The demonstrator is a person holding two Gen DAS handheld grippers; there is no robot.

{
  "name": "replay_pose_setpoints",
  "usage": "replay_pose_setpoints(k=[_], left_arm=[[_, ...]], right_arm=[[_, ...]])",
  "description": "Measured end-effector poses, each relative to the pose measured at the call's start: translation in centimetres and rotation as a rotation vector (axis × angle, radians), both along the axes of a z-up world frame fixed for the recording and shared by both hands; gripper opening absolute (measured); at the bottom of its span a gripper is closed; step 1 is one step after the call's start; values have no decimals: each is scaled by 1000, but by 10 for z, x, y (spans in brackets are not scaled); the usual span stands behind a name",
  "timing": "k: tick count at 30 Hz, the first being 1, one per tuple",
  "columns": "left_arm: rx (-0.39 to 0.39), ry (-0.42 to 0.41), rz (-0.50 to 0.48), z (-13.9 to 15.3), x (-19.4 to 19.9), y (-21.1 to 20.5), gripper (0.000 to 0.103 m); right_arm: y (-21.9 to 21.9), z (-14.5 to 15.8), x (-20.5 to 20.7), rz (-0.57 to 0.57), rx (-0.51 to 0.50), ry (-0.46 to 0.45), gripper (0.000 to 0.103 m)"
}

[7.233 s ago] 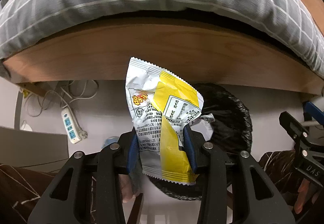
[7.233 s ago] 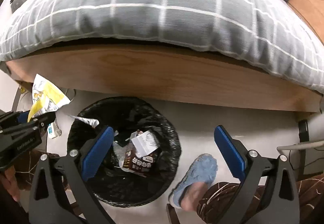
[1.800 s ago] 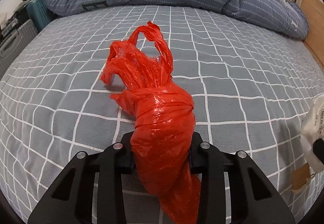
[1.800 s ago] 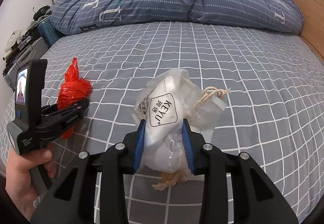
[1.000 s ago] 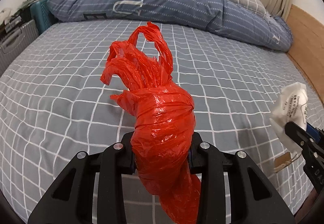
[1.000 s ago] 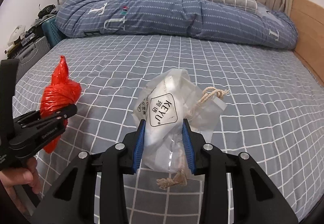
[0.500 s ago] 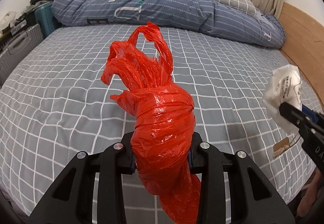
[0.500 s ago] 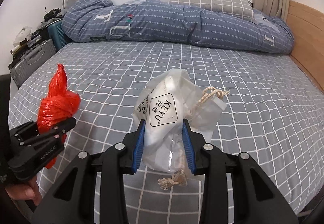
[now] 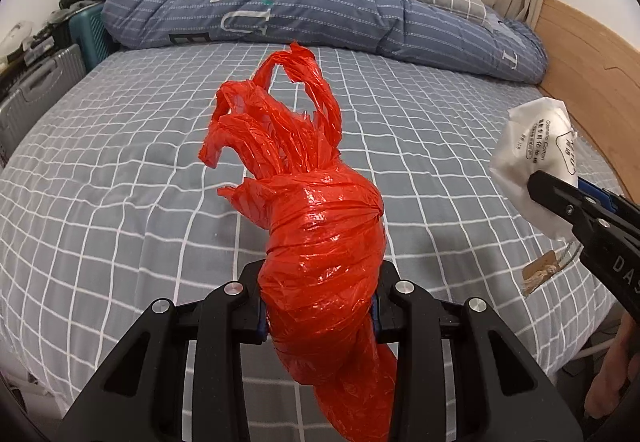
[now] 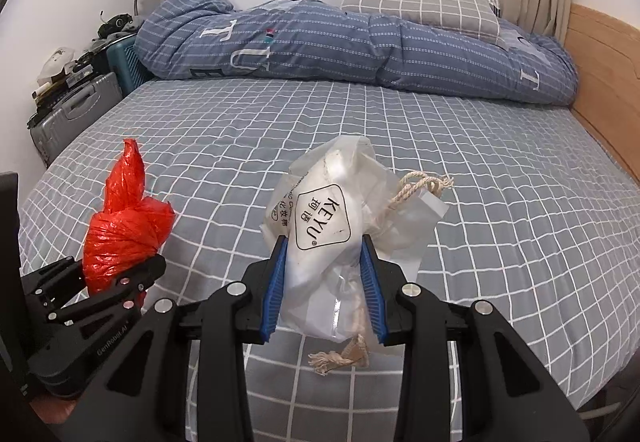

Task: Collect trash
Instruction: 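Lift and carry the red bag and mask packet with both tools over the bin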

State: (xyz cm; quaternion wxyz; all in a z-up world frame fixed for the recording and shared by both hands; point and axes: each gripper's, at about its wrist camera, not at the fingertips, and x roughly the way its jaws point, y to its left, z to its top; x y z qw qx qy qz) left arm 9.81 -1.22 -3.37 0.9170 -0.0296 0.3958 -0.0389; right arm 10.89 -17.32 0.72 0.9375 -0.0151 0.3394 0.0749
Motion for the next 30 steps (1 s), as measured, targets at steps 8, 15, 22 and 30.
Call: replay_pose_setpoints(k=[8, 15, 22, 30], left_arm=[[-10, -2, -3, 7, -31, 2, 33], [-21, 5, -9, 6, -60, 2, 33], [-22, 6, -12, 6, -84, 1, 33], [-8, 9, -20, 5, -115, -4, 33]], right_arm=[[0, 1, -26, -3, 15, 3, 34], [1, -3, -55, -5, 23, 14, 34], [4, -2, -82, -2, 21, 11, 34], [0, -3, -116, -7, 26, 12, 34]])
